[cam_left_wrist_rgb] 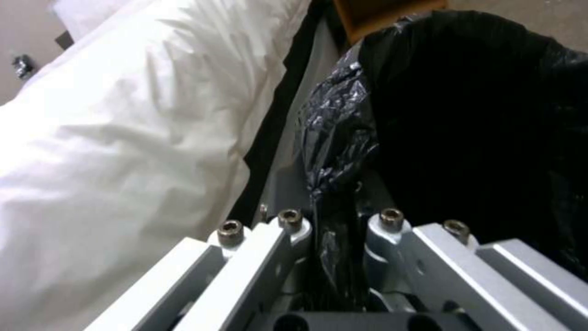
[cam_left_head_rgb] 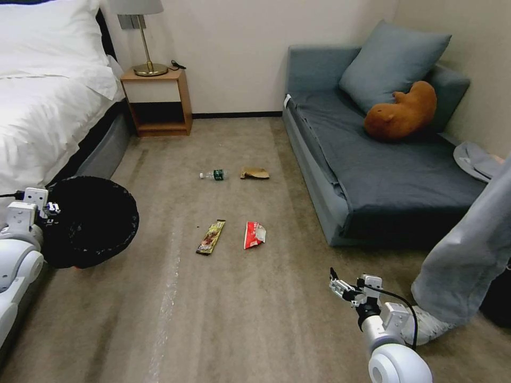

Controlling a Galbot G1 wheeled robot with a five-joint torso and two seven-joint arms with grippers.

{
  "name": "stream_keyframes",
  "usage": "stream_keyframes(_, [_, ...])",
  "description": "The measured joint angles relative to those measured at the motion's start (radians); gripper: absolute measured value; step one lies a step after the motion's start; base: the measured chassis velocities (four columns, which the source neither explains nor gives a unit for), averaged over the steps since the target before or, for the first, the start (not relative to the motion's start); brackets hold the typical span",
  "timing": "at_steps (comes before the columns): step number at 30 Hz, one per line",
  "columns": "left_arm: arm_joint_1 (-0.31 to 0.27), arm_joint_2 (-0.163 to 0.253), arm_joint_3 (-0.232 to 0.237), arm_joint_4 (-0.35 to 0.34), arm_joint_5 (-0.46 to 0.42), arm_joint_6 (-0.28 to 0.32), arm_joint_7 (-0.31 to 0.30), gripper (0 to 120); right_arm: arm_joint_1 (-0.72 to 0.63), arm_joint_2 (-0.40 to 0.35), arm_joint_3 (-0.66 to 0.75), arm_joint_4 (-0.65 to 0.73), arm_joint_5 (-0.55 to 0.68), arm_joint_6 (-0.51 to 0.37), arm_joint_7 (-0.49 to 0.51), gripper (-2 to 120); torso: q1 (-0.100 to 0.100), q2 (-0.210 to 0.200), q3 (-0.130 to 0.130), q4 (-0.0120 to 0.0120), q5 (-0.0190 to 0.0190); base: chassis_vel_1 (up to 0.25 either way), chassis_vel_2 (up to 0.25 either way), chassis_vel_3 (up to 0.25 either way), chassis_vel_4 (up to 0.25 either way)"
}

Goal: Pick up the trash bin, then pick up the garbage on the floor and place it into the trash bin.

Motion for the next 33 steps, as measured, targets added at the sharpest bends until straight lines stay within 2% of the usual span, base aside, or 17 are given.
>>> stream_keyframes(20, [-0.018, 0.002, 0.018, 0.022, 0.007, -0.010, 0.008, 5, 0.026, 0.001, -0.024, -0.026, -0.005, -0.009, -0.002, 100, 0.000, 0.000, 0.000, 0.0001, 0.0000, -0.067, 0.071, 0.074, -0.074])
stream_keyframes(33, [-0.035, -0.011, 0.044, 0.030, 0.022, -0.013, 0.010, 5, 0.050, -0.014, -0.057, -0.051, -0.015, -0.009, -0.023, 100, 0.000, 0.000, 0.000, 0.0000, 0.0000, -0.069, 0.063, 0.070, -0.072])
